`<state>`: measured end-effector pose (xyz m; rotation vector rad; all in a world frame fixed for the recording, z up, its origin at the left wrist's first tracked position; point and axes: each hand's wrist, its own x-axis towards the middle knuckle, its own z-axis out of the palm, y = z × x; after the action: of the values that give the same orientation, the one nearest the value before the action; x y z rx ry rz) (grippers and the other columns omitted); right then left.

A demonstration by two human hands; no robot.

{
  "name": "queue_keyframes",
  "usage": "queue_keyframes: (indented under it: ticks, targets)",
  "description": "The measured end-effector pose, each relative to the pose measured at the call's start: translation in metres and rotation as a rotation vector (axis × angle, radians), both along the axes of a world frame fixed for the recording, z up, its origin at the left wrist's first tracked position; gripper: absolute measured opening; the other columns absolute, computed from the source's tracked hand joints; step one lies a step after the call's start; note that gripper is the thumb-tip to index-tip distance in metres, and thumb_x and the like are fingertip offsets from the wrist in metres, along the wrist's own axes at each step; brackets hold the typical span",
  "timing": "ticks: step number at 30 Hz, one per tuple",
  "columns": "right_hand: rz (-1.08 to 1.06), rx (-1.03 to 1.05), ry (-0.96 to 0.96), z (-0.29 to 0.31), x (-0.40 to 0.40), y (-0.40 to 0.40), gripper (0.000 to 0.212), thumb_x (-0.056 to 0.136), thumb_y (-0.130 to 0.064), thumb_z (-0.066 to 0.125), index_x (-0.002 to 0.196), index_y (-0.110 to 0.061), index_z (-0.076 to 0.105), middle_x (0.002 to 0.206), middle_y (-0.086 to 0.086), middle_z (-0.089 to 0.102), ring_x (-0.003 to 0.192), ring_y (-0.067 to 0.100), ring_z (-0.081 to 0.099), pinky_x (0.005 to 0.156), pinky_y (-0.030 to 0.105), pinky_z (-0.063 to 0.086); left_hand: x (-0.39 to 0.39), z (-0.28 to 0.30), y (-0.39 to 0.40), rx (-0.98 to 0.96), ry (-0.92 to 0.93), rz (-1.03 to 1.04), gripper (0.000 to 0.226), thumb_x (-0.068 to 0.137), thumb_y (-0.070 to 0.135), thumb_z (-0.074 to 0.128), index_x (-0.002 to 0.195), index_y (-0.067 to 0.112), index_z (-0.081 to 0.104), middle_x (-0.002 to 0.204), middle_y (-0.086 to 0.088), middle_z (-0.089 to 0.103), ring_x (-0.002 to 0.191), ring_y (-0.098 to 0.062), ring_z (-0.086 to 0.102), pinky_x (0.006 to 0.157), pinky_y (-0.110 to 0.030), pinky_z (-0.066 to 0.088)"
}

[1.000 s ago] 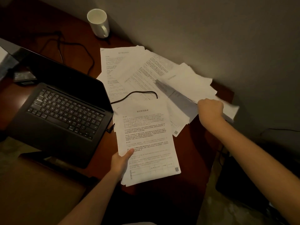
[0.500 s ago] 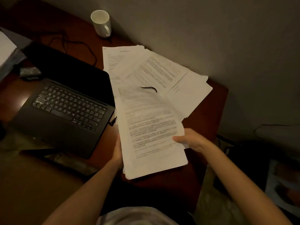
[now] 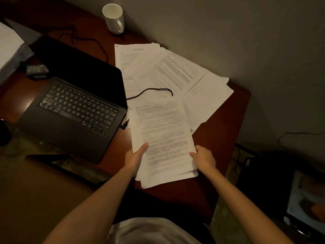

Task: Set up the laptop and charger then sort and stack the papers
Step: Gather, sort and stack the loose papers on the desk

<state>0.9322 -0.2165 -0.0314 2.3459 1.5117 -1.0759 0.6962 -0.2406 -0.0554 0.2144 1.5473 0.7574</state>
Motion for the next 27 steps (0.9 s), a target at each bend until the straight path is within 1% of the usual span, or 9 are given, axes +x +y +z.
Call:
queue_keyframes:
  ticks: [3,6,9,12,16,18,20,23,27]
  targets:
    - [0.100,-0.104,0.025,-0.007,-0.002,-0.012,0.009,0.096,-0.029,0.052,0.092,-0.022,0.056,0.092,-0.011,0.059,0.072,0.004,0.059,0.055,0.019,0.046,0.001,-0.003,0.000,0.002,0.014,0.013,0.020,0.080,0.021,0.076,0.098,0.017,0.067,0.094,-0.003,0.071,0.084,-0.021,0.069,0.062,-0.030,0.055]
    - [0.124,-0.067,0.022,-0.011,-0.006,-0.018,0.023,0.098,-0.038,0.045,0.087,-0.020,0.053,0.090,-0.005,0.057,0.071,0.008,0.056,0.056,0.021,0.043,0.003,-0.007,0.001,0.003,0.059,0.032,0.017,0.082,0.013,0.074,0.097,0.015,0.066,0.091,-0.001,0.070,0.083,-0.021,0.067,0.065,-0.031,0.053]
    - [-0.159,0.049,0.077,-0.005,-0.003,0.004,0.026,0.099,-0.036,0.042,0.100,-0.014,0.055,0.086,-0.005,0.055,0.064,0.006,0.048,0.058,0.020,0.040,0.004,-0.011,0.001,0.010,0.107,0.040,0.016,0.082,0.010,0.073,0.095,0.016,0.066,0.090,0.000,0.068,0.080,-0.017,0.066,0.065,-0.029,0.051]
    - [-0.528,0.197,0.191,-0.001,0.009,0.050,0.027,0.096,-0.019,0.051,0.121,-0.010,0.053,0.105,-0.002,0.054,0.074,0.006,0.050,0.064,0.020,0.042,0.006,-0.013,0.002,0.003,0.134,0.048,0.018,0.079,0.010,0.076,0.094,0.017,0.067,0.093,-0.001,0.069,0.080,-0.017,0.066,0.071,-0.032,0.052]
    - [-0.952,0.301,0.442,0.001,0.015,0.109,0.024,0.089,-0.007,0.058,0.113,-0.009,0.055,0.104,0.004,0.057,0.083,0.015,0.056,0.065,0.019,0.047,0.007,-0.009,0.004,-0.004,0.107,0.070,0.029,0.080,0.005,0.074,0.107,0.008,0.065,0.098,-0.005,0.067,0.081,-0.020,0.066,0.066,-0.030,0.052]
    - [-1.094,0.348,0.504,0.004,0.016,0.135,0.044,0.085,-0.003,0.062,0.126,-0.005,0.048,0.115,0.007,0.057,0.092,0.020,0.061,0.070,0.024,0.051,0.008,-0.008,0.005,0.004,0.103,0.066,0.028,0.080,0.005,0.074,0.106,0.009,0.065,0.097,-0.004,0.067,0.080,-0.017,0.066,0.062,-0.028,0.052]
    - [-1.197,0.324,0.564,0.007,0.019,0.152,0.048,0.084,-0.004,0.065,0.128,-0.003,0.046,0.119,0.011,0.060,0.098,0.021,0.064,0.060,0.023,0.054,0.007,-0.008,0.006,-0.006,0.096,0.071,0.027,0.080,0.004,0.073,0.105,0.009,0.065,0.096,-0.004,0.067,0.080,-0.016,0.065,0.062,-0.027,0.051]
    - [-1.100,0.211,0.686,0.007,0.027,0.169,0.035,0.092,-0.020,0.058,0.126,-0.010,0.053,0.131,0.007,0.056,0.108,0.016,0.057,0.049,0.012,0.047,0.005,-0.012,0.010,-0.042,0.072,0.080,0.027,0.079,0.004,0.074,0.104,0.008,0.066,0.100,-0.007,0.068,0.085,-0.023,0.066,0.071,-0.034,0.053]
    - [-1.073,0.113,0.572,0.005,0.031,0.179,0.044,0.084,-0.031,0.068,0.118,-0.009,0.052,0.123,0.000,0.056,0.097,0.015,0.051,0.079,0.022,0.043,0.003,-0.017,0.010,-0.066,0.045,0.097,0.023,0.078,0.003,0.074,0.098,0.012,0.066,0.099,-0.008,0.068,0.089,-0.027,0.066,0.080,-0.041,0.053]
